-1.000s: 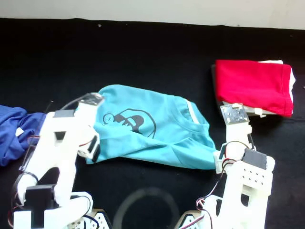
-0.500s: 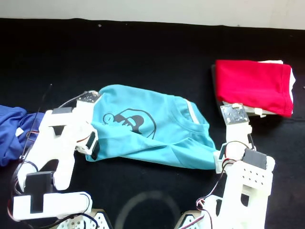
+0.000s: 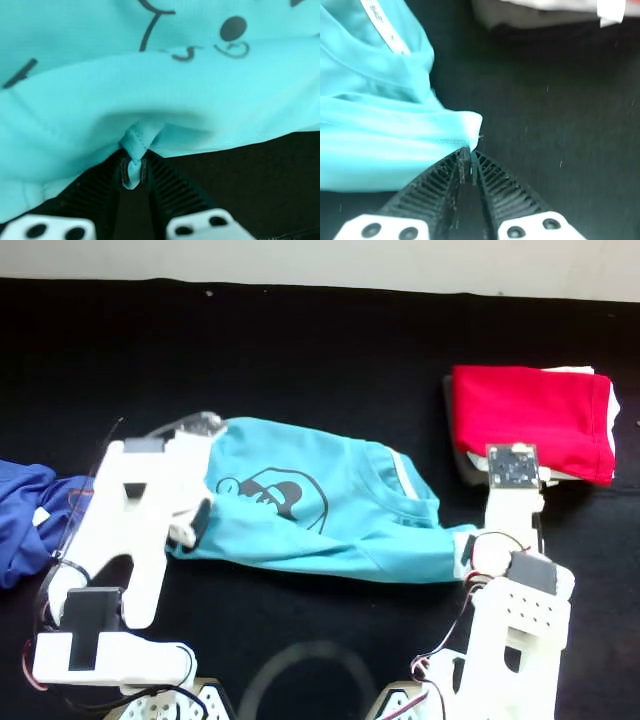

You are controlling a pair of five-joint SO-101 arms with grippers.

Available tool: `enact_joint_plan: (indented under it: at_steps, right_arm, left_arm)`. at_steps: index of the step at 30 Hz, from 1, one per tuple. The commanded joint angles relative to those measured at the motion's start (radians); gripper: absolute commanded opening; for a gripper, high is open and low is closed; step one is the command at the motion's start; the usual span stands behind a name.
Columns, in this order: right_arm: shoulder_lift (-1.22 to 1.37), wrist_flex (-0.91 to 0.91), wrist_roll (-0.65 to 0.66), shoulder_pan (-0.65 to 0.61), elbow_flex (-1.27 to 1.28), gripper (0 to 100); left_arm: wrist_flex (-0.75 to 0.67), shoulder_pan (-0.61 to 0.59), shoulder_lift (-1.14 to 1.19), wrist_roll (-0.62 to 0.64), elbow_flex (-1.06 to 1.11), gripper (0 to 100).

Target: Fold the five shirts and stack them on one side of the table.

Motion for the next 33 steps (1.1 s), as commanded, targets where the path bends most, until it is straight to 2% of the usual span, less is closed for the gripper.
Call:
enact_joint_plan:
  at_steps: [1, 6, 10, 15, 20, 25, 33]
  right_arm:
    - [-0.022, -0.044, -0.015, -0.048, -0.036, 0.7]
    - [-0.013, -0.045, -0.015, -0.105, -0.229, 0.7]
    - [-0.002, -0.045, -0.015, -0.13, -0.433, 0.6]
    - [0.143, -0.024, -0.015, -0.133, -0.716, 0.6]
    - [0.312, 0.12, -0.015, -0.133, -1.084, 0.6]
    - [0.424, 0.242, -0.015, -0.134, -1.408, 0.6]
    - [0.461, 0.363, -0.015, -0.206, -1.639, 0.6]
  left_arm:
    - [0.161, 0.007, -0.005, 0.055, -0.228, 1]
    - [0.407, 0.007, -0.005, 0.091, -0.572, 1]
    - [0.532, 0.007, -0.005, 0.098, -0.835, 1]
    - [0.539, -0.025, -0.005, 0.1, -0.998, 1]
    - [0.54, -0.051, -0.048, 0.155, -1.053, 1]
    - [0.539, -0.048, -0.2, 0.161, -1.078, 1]
    - [0.537, -0.048, -0.401, 0.161, -1.076, 1]
